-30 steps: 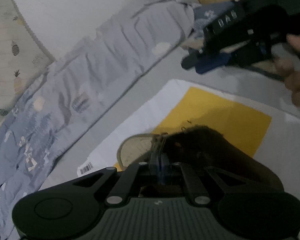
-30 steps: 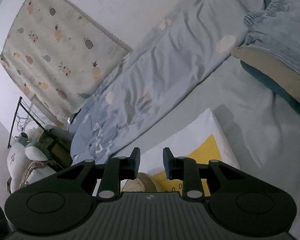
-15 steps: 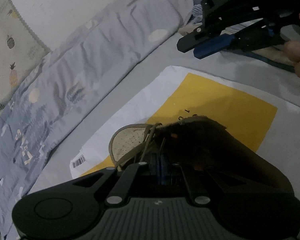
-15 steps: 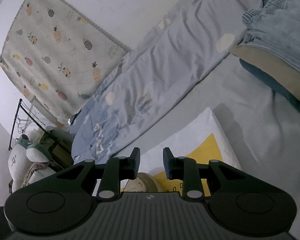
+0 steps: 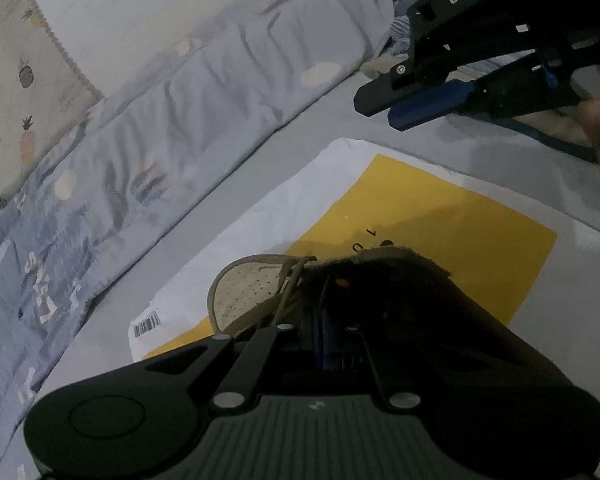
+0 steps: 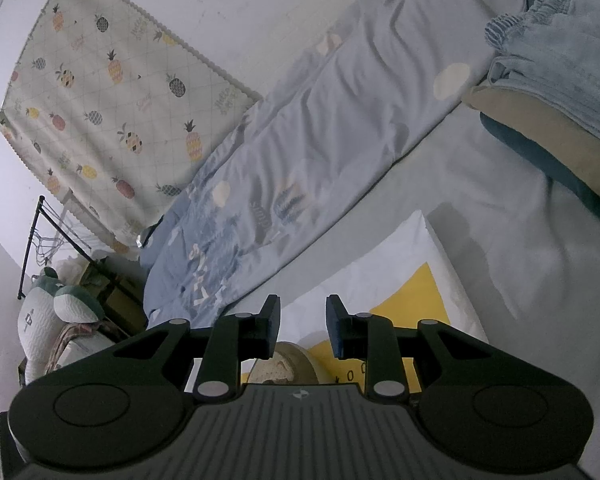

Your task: Lace up shoes with both hands

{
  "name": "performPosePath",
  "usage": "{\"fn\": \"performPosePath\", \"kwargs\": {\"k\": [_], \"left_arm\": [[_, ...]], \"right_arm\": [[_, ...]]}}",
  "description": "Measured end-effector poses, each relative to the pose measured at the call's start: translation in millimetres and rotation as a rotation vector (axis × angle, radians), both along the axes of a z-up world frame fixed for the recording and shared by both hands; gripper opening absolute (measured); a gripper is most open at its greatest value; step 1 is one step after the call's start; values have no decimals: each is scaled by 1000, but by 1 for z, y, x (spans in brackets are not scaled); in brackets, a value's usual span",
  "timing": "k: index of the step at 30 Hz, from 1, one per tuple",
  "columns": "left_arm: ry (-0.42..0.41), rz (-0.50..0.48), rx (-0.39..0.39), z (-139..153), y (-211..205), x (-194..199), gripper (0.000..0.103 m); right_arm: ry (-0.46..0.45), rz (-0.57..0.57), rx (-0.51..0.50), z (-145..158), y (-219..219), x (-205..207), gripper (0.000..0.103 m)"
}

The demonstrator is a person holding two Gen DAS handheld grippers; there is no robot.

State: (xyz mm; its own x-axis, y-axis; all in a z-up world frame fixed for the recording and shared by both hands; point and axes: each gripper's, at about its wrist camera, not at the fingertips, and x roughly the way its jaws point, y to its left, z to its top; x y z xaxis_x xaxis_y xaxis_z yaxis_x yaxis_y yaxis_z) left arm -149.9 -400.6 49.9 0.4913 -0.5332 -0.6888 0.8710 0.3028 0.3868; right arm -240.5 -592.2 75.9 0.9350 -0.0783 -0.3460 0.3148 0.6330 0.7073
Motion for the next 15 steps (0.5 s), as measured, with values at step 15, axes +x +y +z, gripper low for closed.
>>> {"fn": "performPosePath", "kwargs": {"k": [15], "left_arm": [[9, 17, -42, 3, 4, 0, 2]], "right_arm": [[6, 11, -6, -2, 3, 1, 26]]}}
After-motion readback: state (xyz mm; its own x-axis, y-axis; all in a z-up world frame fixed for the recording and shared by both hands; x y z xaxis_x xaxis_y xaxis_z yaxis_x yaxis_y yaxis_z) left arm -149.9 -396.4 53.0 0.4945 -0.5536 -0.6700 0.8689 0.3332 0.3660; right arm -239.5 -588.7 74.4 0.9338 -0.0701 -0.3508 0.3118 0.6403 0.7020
